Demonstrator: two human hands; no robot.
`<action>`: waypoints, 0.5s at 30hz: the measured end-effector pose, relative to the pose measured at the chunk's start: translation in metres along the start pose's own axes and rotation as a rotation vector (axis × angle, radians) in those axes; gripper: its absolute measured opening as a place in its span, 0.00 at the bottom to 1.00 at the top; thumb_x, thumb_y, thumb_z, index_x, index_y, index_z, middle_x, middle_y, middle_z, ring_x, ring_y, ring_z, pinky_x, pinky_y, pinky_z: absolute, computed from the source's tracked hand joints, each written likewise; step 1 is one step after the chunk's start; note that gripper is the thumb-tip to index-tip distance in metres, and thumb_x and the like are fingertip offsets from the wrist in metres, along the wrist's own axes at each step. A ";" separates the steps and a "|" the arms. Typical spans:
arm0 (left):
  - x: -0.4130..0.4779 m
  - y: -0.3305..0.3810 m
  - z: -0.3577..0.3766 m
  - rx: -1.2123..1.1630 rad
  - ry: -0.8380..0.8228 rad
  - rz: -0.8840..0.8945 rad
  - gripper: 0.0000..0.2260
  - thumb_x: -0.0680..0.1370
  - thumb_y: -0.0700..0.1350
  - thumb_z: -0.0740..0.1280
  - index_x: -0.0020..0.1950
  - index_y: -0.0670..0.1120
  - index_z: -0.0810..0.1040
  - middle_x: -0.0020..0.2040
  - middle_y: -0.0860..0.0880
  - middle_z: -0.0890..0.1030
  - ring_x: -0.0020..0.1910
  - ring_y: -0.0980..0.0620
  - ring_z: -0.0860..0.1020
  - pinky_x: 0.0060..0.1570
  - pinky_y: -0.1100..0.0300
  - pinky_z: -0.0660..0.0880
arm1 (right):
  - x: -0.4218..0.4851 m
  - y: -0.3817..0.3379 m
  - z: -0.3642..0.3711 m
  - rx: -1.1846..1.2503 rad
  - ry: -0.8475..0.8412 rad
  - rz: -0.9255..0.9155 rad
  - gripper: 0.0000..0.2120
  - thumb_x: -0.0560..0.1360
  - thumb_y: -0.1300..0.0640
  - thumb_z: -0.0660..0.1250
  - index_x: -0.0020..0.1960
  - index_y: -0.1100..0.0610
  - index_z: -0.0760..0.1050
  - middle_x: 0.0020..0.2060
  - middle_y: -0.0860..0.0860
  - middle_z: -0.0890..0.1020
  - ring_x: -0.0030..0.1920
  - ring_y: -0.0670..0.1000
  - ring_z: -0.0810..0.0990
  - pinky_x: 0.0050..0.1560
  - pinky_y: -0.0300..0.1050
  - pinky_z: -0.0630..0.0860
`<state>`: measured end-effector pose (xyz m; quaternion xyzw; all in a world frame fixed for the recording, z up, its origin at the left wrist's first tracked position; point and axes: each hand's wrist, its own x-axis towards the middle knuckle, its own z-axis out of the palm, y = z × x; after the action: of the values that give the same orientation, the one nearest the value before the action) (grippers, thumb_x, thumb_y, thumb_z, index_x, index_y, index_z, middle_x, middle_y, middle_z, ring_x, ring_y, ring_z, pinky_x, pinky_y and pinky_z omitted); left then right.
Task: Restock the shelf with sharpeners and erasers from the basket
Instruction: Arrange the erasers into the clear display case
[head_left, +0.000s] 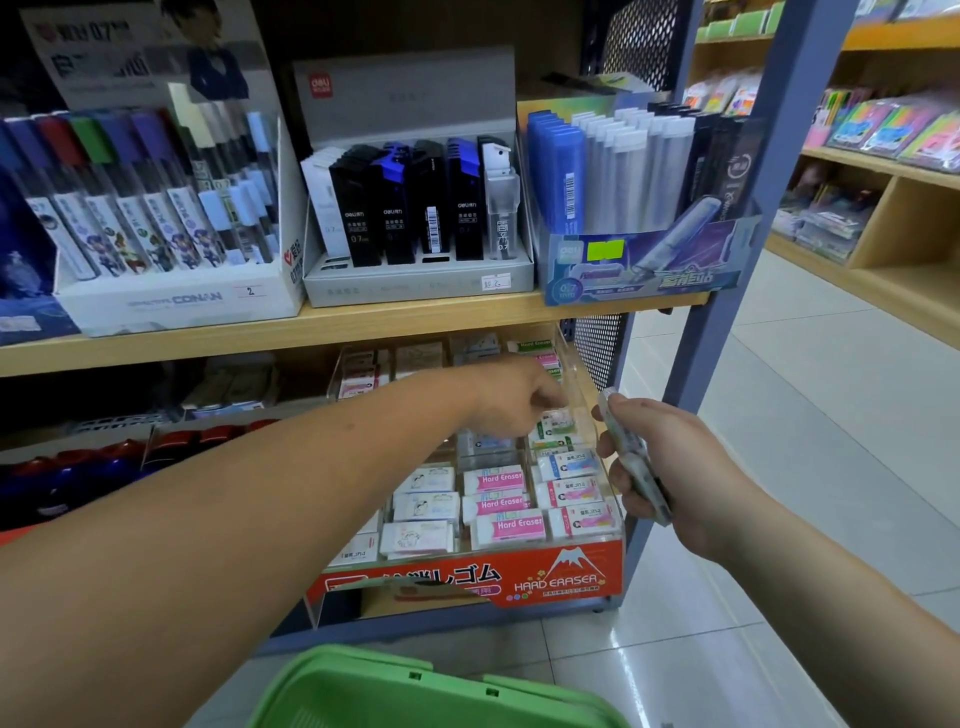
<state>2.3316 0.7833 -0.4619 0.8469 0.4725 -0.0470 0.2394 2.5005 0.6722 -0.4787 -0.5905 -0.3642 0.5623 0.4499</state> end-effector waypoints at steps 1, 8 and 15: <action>0.000 -0.001 0.001 -0.023 -0.032 -0.009 0.27 0.80 0.32 0.60 0.76 0.51 0.73 0.71 0.50 0.78 0.71 0.51 0.75 0.72 0.51 0.72 | 0.000 0.000 0.001 0.000 -0.001 0.004 0.17 0.85 0.45 0.63 0.55 0.59 0.77 0.29 0.53 0.80 0.25 0.49 0.75 0.27 0.40 0.70; 0.004 -0.008 0.005 -0.106 -0.019 -0.005 0.24 0.80 0.34 0.65 0.75 0.50 0.74 0.70 0.51 0.79 0.69 0.52 0.76 0.71 0.52 0.73 | 0.004 0.002 0.002 0.018 -0.004 0.001 0.14 0.85 0.47 0.64 0.53 0.58 0.78 0.30 0.53 0.79 0.28 0.51 0.73 0.29 0.41 0.69; 0.006 -0.005 0.010 -0.080 0.231 -0.003 0.10 0.78 0.43 0.74 0.59 0.50 0.86 0.48 0.57 0.84 0.47 0.57 0.81 0.46 0.65 0.75 | 0.005 0.001 0.003 0.036 0.011 0.001 0.15 0.84 0.46 0.64 0.52 0.58 0.77 0.28 0.53 0.78 0.26 0.51 0.73 0.30 0.41 0.69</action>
<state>2.3324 0.7861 -0.4742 0.8357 0.4996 0.0694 0.2171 2.4979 0.6767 -0.4814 -0.5857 -0.3511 0.5657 0.4623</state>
